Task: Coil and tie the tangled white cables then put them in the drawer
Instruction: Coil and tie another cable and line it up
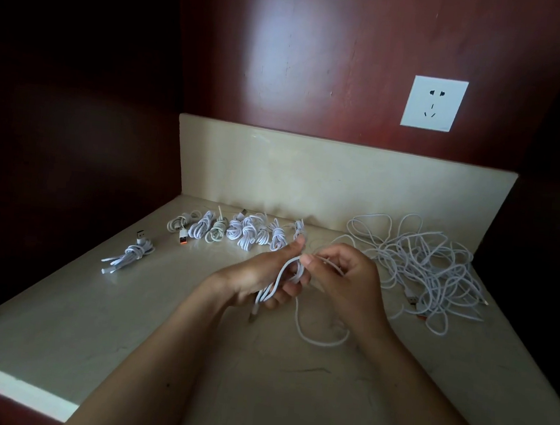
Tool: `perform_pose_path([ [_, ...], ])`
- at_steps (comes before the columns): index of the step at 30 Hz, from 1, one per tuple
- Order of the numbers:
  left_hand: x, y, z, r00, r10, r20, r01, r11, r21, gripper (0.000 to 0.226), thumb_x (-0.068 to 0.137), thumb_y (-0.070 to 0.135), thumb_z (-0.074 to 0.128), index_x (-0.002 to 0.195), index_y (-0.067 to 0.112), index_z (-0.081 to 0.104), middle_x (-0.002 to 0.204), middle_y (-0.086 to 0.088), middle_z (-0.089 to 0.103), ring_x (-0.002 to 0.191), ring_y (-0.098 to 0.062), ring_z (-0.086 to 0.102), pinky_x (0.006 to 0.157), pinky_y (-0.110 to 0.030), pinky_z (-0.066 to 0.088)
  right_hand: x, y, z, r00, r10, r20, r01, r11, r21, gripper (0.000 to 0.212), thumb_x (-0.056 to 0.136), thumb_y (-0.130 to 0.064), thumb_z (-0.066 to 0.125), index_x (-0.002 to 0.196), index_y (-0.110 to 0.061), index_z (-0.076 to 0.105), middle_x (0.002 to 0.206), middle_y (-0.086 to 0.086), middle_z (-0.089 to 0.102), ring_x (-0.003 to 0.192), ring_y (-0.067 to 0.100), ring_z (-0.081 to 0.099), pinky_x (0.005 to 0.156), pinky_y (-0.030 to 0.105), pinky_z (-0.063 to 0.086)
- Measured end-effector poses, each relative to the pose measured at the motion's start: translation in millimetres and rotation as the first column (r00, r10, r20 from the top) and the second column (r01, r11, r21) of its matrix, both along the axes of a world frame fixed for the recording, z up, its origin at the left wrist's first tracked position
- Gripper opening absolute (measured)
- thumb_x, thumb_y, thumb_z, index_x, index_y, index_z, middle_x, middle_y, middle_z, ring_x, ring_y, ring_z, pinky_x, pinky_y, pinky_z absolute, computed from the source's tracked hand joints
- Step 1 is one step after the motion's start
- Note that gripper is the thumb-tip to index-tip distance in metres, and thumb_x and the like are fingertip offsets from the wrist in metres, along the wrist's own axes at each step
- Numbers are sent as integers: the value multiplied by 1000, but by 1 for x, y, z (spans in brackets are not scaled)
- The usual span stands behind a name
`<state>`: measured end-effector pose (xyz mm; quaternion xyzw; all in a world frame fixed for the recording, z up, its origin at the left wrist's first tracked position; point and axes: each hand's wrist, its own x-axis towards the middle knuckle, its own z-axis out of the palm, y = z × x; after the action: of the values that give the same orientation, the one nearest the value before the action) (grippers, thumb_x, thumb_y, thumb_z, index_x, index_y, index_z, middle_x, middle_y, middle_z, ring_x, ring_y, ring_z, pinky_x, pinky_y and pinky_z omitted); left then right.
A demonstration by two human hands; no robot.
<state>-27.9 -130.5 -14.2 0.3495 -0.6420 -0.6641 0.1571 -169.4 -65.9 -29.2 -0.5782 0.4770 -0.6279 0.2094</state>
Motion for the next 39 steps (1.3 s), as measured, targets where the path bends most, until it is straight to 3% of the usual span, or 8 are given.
perform_pose_path([
  [10, 0, 3, 1, 980, -185, -76, 193, 975, 108, 56, 84, 75, 38, 69, 21, 49, 57, 6, 30, 41, -2, 23, 36, -14, 17, -1, -4, -4, 998, -67, 15, 66, 995, 71, 9, 87, -3, 68, 78, -3, 66, 59, 6, 65, 57, 10, 61, 61, 24, 47],
  [14, -1, 3, 1, 992, -104, -67, 103, 994, -20, 45, 97, 55, 33, 74, 19, 46, 54, 6, 33, 42, -6, 26, 39, -17, 20, -1, -4, -1, 996, -85, 16, 82, 988, 129, 12, 94, -3, 58, 85, -4, 67, 57, 3, 61, 53, 6, 53, 53, 22, 43],
  [17, -2, -1, 1, 988, 23, -153, -32, 998, -62, 49, 103, 49, 27, 78, 16, 55, 56, 3, 38, 42, -8, 31, 39, -18, 28, -3, -1, 2, 980, -48, 192, 2, 972, 235, 11, 100, -10, 51, 98, -5, 60, 54, 1, 44, 37, 3, 33, 36, 18, 27],
  [22, -4, -11, 0, 902, 253, -350, -285, 958, -41, 50, 105, 42, 25, 101, 10, 63, 67, -3, 64, 41, -9, 40, 39, -19, 35, -2, 4, 6, 961, 13, 277, -97, 951, 294, 9, 101, -11, 49, 102, -3, 54, 56, 6, 42, 33, 5, 26, 35, 14, 20],
  [27, -1, -17, 7, 703, 404, -586, -303, 915, 268, 50, 105, 42, 23, 106, 9, 60, 93, -10, 73, 45, -8, 48, 37, -16, 34, -1, -1, -2, 1000, -11, -14, 14, 980, 201, 16, 95, -9, 57, 80, -8, 59, 50, -2, 49, 41, 7, 39, 44, 18, 33],
  [31, -1, -17, 9, 620, 460, -636, -318, 888, 332, 48, 105, 43, 22, 108, 10, 57, 97, -9, 75, 54, -9, 52, 43, -16, 39, -1, -1, -11, 913, -113, -391, 168, 980, 108, 11, 91, -20, 59, 83, -24, 64, 55, -8, 56, 57, 11, 56, 61, 30, 44],
  [36, 1, -17, 9, 545, 544, -638, -336, 839, 429, 47, 104, 45, 25, 96, 11, 57, 72, -3, 71, 77, -18, 63, 80, -32, 51, 2, 3, -11, 851, -107, -515, 173, 981, 82, 24, 91, -33, 50, 105, -29, 69, 65, -12, 61, 72, 13, 65, 68, 31, 50],
  [39, 3, -17, 11, 441, 583, -683, -270, 811, 518, 46, 104, 47, 26, 82, 14, 50, 54, 3, 49, 46, -10, 50, 53, -23, 50, 3, 2, -11, 834, -88, -544, 145, 987, 64, 25, 89, -37, 52, 100, -27, 72, 72, -5, 68, 72, 13, 64, 70, 32, 51],
])
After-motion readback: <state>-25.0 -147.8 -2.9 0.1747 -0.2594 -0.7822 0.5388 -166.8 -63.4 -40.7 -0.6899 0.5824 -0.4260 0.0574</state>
